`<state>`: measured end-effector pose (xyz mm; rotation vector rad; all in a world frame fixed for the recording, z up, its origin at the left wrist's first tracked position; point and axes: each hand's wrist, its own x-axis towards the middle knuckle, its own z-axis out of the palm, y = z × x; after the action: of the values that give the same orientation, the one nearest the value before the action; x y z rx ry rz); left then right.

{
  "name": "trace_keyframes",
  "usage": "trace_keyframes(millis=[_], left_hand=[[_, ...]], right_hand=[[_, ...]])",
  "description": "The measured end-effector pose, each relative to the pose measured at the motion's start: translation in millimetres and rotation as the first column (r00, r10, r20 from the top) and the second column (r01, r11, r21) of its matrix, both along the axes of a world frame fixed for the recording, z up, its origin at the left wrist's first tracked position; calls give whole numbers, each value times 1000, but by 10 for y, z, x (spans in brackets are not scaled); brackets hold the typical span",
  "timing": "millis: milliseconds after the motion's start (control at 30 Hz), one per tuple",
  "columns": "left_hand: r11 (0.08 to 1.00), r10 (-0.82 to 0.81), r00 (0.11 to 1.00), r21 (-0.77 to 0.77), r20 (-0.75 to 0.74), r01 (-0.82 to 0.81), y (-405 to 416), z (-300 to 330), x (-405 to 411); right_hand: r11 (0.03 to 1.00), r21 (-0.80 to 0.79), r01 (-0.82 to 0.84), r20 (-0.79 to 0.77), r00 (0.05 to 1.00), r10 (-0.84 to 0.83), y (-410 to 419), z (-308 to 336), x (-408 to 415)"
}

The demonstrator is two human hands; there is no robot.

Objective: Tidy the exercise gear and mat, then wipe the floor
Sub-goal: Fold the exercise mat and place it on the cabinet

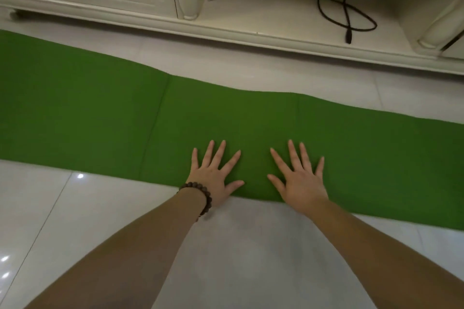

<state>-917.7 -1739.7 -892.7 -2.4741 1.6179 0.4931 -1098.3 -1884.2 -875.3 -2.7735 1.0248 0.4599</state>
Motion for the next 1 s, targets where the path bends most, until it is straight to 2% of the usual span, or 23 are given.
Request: trace_keyframes(millis=[100, 233, 333, 433, 567, 633, 767, 833, 900, 1000], left_hand=[[999, 32, 999, -19, -10, -33, 22, -123, -4], [1000, 25, 999, 4, -24, -25, 20, -87, 4], [997, -13, 998, 74, -69, 18, 5, -47, 50], [993, -52, 998, 108, -45, 56, 18, -18, 59], [986, -92, 995, 145, 31, 87, 30, 62, -37], [983, -71, 997, 172, 40, 63, 34, 105, -82], [985, -19, 1000, 174, -6, 20, 73, 226, -141], [984, -26, 1000, 177, -12, 27, 167, 285, -221], [980, -42, 999, 193, 5, 40, 343, 316, -350], [972, -67, 997, 226, 23, 60, 676, 271, -602]], right_hand=[[998, 27, 64, -10, 998, -64, 50, -237, -71], [996, 63, 63, -13, 998, -62, 7, -225, -58], [990, 141, 14, -61, 998, -5, -65, -175, -69], [980, 179, -89, -123, 986, 112, -135, -71, -118], [975, 99, -201, -183, 959, 216, -61, 49, -260], [979, 72, -193, -197, 959, 203, 18, 110, -347], [995, 26, -93, -147, 985, 95, 111, 301, -484], [996, 19, -89, -111, 990, 91, 208, 327, -591], [984, -79, -159, -34, 987, 157, 375, 259, -757], [986, -85, -143, -20, 990, 142, 680, 81, -1087]])
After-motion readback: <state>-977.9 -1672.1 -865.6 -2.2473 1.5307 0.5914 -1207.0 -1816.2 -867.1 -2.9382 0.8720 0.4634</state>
